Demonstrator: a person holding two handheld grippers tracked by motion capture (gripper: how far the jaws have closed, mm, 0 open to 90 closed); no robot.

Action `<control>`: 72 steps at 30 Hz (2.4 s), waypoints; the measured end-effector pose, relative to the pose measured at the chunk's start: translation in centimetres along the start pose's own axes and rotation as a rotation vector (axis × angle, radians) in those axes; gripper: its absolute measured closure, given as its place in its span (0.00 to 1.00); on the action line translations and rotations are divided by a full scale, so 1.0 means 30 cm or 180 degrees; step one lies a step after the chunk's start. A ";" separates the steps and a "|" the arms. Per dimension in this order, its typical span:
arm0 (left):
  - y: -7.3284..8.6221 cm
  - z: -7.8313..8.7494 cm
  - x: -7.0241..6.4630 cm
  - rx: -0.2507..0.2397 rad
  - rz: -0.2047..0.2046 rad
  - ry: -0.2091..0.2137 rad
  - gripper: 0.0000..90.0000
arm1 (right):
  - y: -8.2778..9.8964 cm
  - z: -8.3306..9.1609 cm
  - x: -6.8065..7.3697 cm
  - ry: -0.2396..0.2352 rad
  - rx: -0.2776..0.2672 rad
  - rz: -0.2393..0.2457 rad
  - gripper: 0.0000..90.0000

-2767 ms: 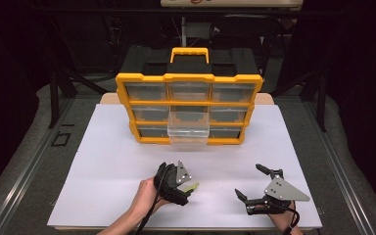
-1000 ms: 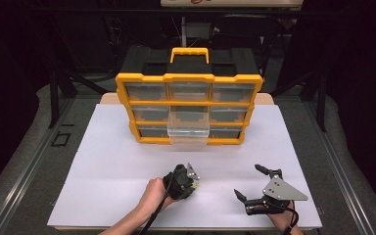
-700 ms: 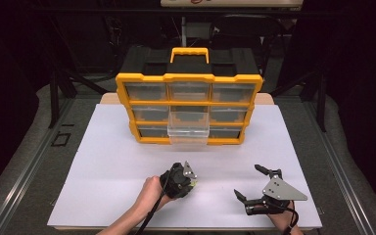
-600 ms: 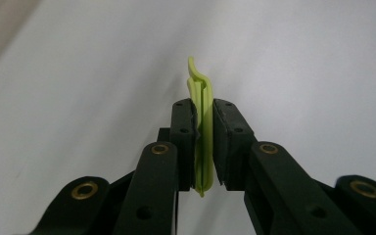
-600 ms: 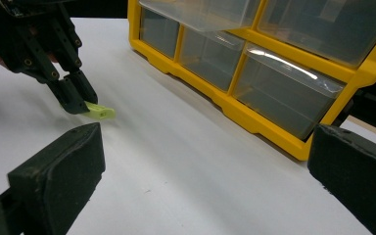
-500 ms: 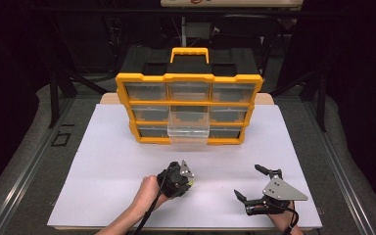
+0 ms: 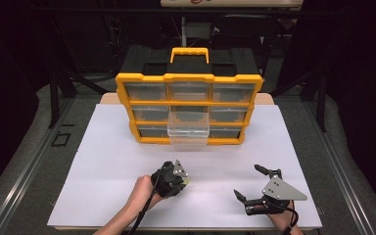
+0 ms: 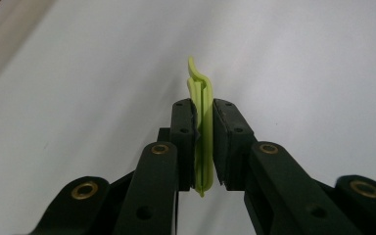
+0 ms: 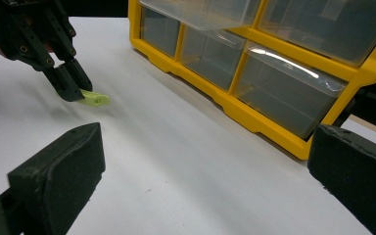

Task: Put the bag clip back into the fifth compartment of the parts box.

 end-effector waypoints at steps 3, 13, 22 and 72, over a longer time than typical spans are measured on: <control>0.006 0.002 0.006 0.0001 0.0006 0.0000 0.89 | 0.001 0.000 -0.001 0.0003 0.0013 -0.0002 0.00; 0.016 0.022 0.026 0.0009 0.0002 -0.0053 0.89 | 0.002 -0.001 -0.001 0.0004 0.0017 -0.0003 0.00; 0.030 0.045 0.061 -0.0030 0.0071 -0.0100 0.89 | 0.002 -0.001 -0.001 0.0002 0.0022 -0.0003 0.00; 0.097 0.115 0.208 -0.0023 0.0310 -0.0283 0.89 | 0.003 -0.001 -0.003 0.0003 0.0032 -0.0011 0.00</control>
Point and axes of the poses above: each handheld gripper's, and its own axes: z roughly backward along the jaws, y roughly out of its underside, x roughly to its left, the point moved 5 cm from there along -z, roughly forward along the jaws, and after that the axes turned 1 degree about z, right-handed, at the moved point
